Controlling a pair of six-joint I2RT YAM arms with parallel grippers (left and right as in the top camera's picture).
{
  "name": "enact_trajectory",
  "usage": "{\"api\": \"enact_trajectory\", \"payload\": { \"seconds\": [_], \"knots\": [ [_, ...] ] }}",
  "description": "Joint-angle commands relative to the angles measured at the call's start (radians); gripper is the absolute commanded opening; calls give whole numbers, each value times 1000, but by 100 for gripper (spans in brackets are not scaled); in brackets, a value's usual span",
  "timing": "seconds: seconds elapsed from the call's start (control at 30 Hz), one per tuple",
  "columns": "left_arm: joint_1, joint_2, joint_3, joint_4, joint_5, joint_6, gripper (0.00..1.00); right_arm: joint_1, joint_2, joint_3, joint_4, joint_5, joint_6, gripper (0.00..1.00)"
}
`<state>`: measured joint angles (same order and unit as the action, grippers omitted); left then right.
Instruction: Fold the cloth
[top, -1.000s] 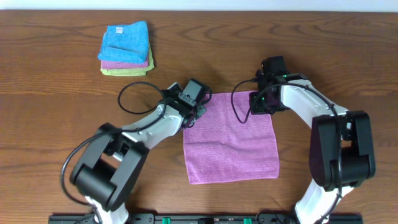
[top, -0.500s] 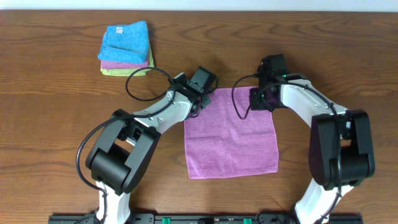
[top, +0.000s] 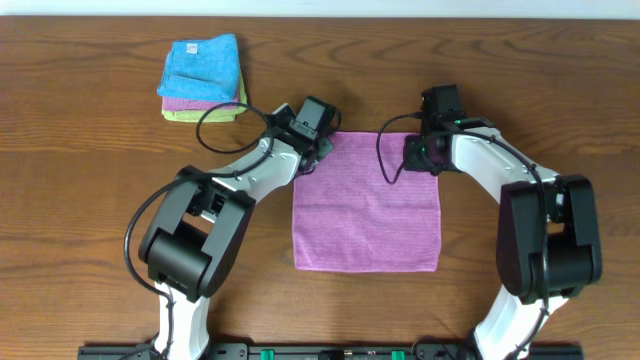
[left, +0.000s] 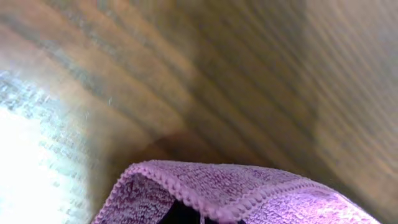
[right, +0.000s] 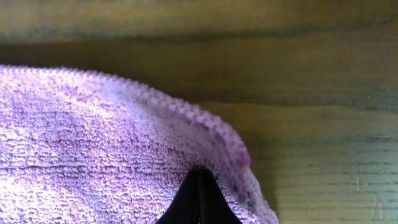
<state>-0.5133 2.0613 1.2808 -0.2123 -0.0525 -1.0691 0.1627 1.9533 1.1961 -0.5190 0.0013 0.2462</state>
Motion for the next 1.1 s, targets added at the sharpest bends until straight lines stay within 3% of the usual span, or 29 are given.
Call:
{"api": "enact_trajectory", "payload": {
  "seconds": [0.0,0.23,0.57,0.6,0.63,0.67,0.7,0.73,0.93,1.07],
  "knots": [
    [17,51,-13,23,-17,32,6,-15,29,1,15,42,57,1],
    [14,59,-13,116,53,37,6,16,29,1,98,-13,58,1],
    [14,59,-13,97,46,84,6,40,29,1,91,3,57,1],
    [22,55,-10,87,51,97,9,40,29,1,89,2,35,2],
    [30,51,-5,81,59,100,32,41,27,1,89,2,16,20],
    [40,45,2,81,82,109,52,41,24,3,86,-4,-3,49],
    [51,37,11,81,106,117,67,41,18,5,77,-10,-19,88],
    [61,29,19,80,127,126,79,41,11,9,64,-10,-20,98],
    [109,-71,60,-4,161,172,83,41,-93,24,1,-20,-26,99],
    [111,-174,60,-174,196,221,83,42,-195,24,-111,-52,-4,99]
  ]
}}
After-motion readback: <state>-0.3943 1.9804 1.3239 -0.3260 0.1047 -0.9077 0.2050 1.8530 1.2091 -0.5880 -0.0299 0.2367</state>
